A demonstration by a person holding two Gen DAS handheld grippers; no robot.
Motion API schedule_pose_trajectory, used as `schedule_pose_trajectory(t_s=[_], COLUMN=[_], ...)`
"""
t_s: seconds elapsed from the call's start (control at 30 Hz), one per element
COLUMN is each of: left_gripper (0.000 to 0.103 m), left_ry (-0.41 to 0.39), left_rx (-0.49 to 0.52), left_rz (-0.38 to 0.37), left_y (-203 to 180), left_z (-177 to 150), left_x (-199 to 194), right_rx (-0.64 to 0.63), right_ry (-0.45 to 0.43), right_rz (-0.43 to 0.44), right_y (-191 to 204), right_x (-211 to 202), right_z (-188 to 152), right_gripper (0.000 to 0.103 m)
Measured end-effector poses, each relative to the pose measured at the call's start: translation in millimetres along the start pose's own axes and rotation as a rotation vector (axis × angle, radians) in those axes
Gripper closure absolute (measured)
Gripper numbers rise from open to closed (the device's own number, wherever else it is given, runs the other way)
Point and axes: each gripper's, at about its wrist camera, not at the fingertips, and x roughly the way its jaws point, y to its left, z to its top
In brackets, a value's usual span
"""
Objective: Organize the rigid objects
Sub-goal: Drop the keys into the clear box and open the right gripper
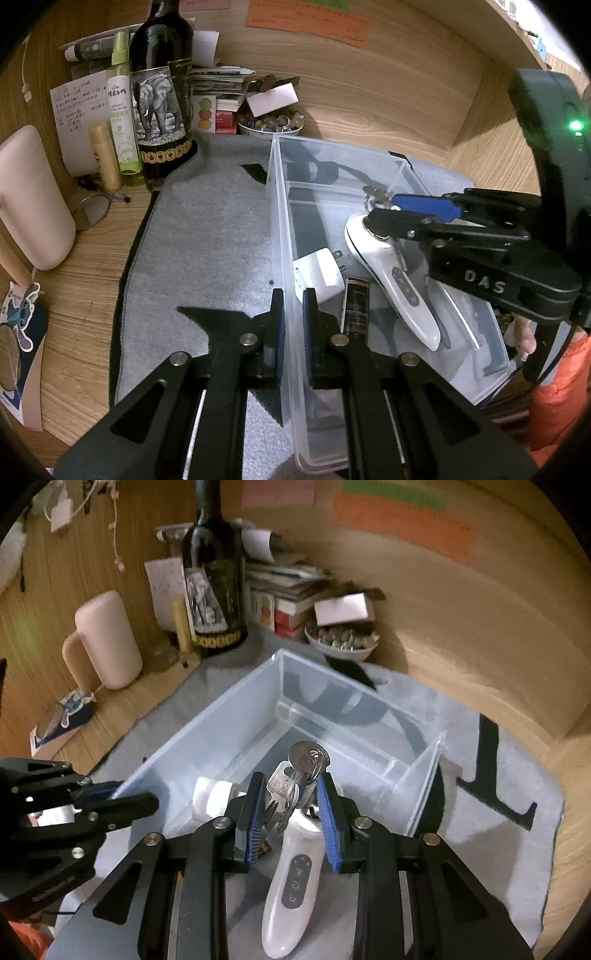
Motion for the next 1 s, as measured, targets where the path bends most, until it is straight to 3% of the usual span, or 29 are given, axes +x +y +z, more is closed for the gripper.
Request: schedule_pose_trajectory(t_s=[0.47,0.6,0.83,1.0], left_gripper=[0.095,0.095,0.095,0.095], left_ry=[0.001,0.001,0.002,0.002], left_rx=[0.0,0.001,0.003,0.002], left_rz=[-0.002,-0.002,-0.001,-0.002], left_y=[0.3,0.7,-1.3,-1.0], left_z=[-0.1,-0.3,0.0,0.0], left_x=[0.3,-0.1,0.1,-0.1], right_rx=[0.014,0.025,0.07,0.121], right_ry=[0.03,-0.001,-0.068,-0.12], right_rz=[-0.019,-0.026,-0.046,-0.107], right_y=[-4.9,-8.6,-23.3,-41.8], right_x=[7.6,-5.5,-38.1,-67.8], right_z=[3.1,3.5,0.4,-9.8], right_gripper=[0.077,0.076,0.065,0.06])
